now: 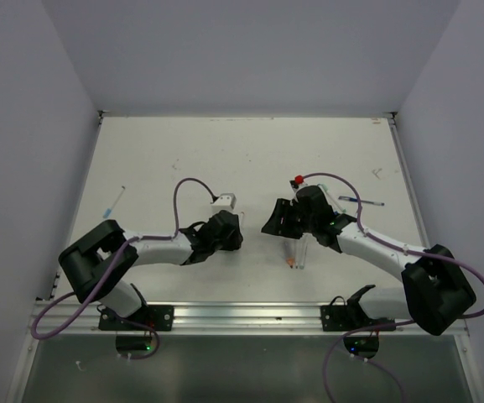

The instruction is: Open the pen caps

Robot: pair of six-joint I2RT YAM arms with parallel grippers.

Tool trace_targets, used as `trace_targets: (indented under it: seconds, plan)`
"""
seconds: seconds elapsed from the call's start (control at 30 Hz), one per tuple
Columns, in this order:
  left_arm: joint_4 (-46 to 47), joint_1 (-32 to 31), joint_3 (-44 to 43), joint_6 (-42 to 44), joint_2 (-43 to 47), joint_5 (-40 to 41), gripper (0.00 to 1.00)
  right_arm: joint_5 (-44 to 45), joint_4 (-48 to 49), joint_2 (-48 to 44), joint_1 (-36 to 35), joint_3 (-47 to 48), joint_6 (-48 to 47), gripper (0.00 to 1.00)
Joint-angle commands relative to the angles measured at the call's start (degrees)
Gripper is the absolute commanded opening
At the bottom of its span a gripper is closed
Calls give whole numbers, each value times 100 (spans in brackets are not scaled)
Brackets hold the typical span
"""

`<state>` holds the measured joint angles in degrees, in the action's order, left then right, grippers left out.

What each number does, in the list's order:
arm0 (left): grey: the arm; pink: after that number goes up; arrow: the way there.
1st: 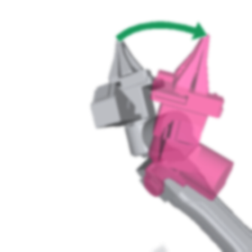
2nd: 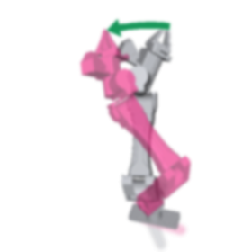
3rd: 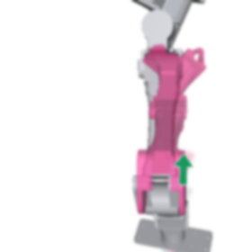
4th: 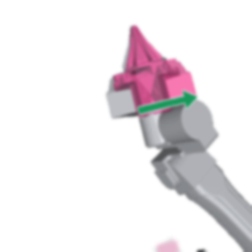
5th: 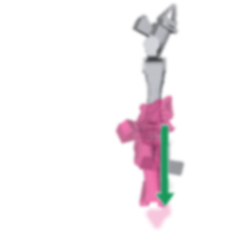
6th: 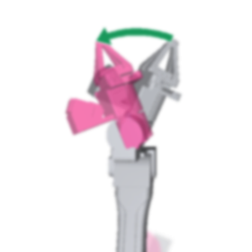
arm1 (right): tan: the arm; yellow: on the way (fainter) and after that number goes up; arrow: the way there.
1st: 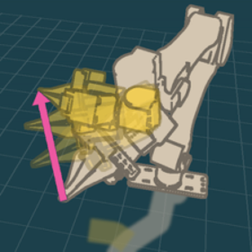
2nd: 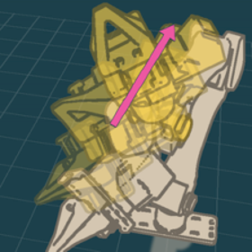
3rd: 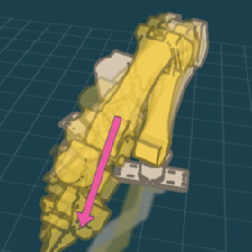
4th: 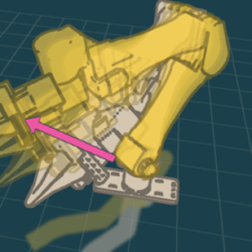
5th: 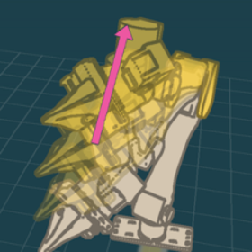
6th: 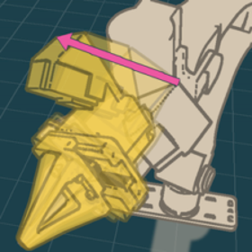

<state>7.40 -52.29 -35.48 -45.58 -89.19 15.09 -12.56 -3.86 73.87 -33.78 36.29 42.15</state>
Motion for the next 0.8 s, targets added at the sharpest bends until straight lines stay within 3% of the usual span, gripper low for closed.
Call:
trace_targets:
  seconds: [0.0,0.63,0.77]
  plan:
    - [-1381,-97,490,-109,-415,72,36,113,122,-30,12,9,-84,53]
    - [-1715,-694,683,-653,-696,644,31,122,8,-232,12,-79,-102,53]
    - [-1795,-765,666,-768,-802,723,25,78,34,-215,3,-96,-84,53]
